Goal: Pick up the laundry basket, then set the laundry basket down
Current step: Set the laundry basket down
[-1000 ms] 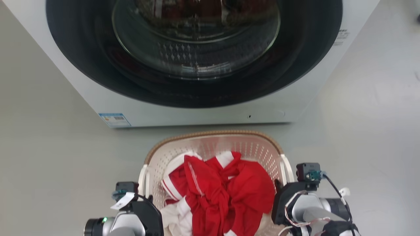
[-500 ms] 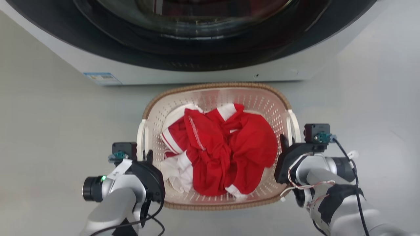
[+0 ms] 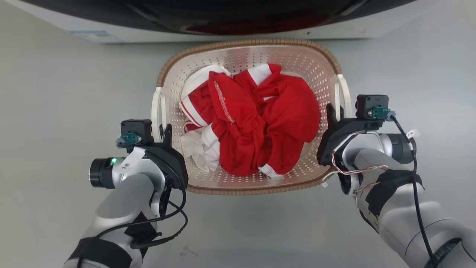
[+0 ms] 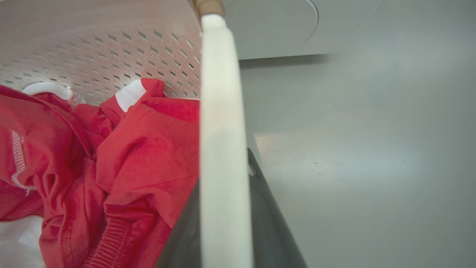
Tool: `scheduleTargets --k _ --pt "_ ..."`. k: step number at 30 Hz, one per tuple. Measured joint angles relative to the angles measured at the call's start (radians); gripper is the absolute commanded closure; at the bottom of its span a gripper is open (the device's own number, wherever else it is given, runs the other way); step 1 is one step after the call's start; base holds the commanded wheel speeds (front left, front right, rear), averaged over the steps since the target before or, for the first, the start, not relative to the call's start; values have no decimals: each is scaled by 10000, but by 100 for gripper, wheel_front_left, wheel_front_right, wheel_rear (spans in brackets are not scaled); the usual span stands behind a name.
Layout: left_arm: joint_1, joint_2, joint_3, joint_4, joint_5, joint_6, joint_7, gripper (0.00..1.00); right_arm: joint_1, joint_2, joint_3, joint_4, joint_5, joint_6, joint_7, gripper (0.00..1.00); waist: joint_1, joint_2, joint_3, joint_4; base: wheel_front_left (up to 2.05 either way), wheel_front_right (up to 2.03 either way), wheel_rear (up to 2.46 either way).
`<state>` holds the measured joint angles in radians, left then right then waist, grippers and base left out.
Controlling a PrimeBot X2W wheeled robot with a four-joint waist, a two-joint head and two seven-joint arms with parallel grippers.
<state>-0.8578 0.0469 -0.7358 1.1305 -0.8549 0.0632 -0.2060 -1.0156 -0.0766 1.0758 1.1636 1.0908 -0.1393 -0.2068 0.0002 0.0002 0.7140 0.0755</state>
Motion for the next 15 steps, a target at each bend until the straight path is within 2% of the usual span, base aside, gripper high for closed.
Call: scheduleTargets --k 15 --pt "-495 -10 50 -8 23 73 -261 100 -482 -23 4 107 -159 0 -247 100 -1 -1 1306 142 0 0 0"
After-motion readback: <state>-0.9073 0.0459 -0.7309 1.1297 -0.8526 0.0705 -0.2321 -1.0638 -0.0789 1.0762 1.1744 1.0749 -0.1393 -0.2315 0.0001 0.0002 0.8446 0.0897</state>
